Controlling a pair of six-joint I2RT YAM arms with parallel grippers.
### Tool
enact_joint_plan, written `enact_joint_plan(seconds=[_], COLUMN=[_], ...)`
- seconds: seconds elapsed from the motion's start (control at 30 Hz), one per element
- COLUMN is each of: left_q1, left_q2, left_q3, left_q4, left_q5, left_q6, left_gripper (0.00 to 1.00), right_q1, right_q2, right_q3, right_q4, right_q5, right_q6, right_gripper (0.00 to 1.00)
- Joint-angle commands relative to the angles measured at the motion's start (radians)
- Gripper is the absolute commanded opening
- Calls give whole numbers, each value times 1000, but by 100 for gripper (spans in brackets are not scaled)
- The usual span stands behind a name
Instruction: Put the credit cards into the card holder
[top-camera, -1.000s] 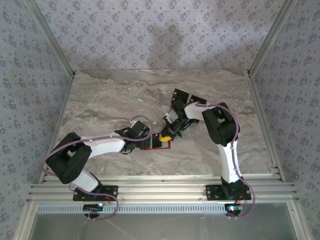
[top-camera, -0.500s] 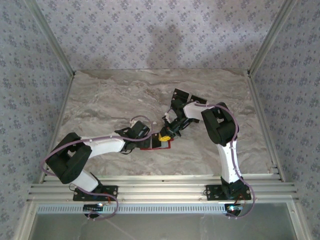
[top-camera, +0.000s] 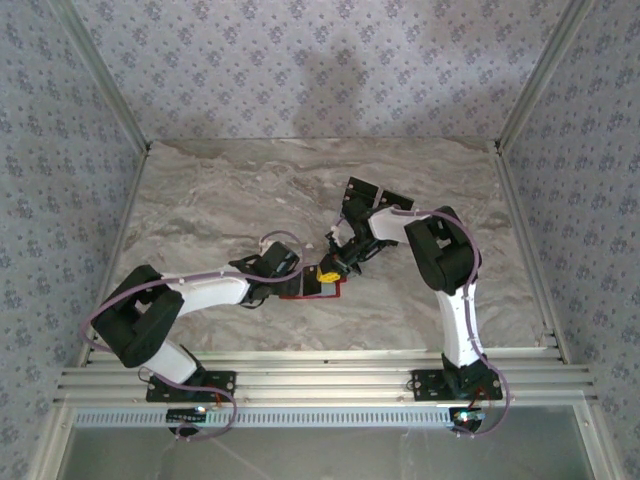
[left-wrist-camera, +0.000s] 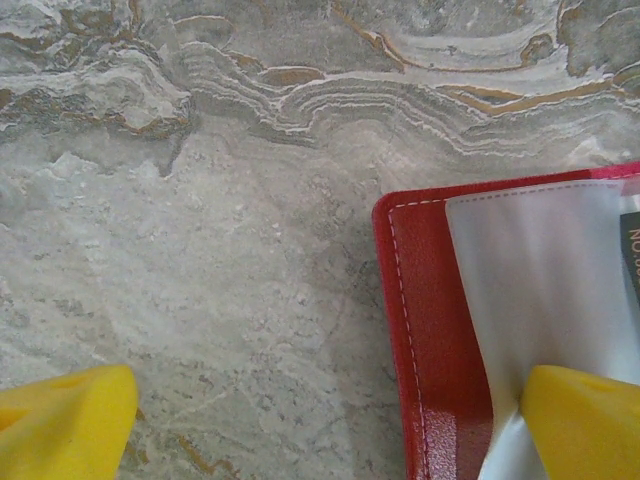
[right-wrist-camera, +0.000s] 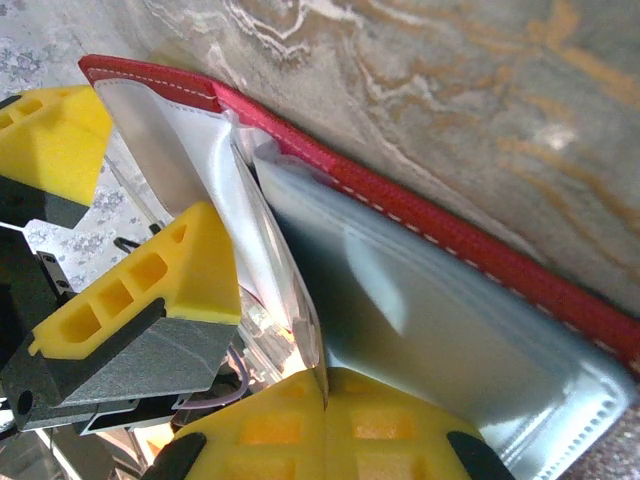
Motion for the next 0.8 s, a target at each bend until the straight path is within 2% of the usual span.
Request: enact_joint_plan(seconds=[0.0, 0.47, 0.77], left_q1=[0, 0, -1], left_q2=[26, 25, 27], left_q3=[-22, -23, -23], left_q4=[-28, -23, -20], left_q5=[8, 13, 12], left_q6=[19, 15, 15], left_gripper=[100, 100, 100], right_q1=[-3, -3, -9], right_q2=[10, 39, 48], right_q3=[-59, -56, -39], right_q4=[4, 52, 19], right_q5=[121, 142, 163], right_q6=[91, 142, 95], right_gripper=[0, 0, 0])
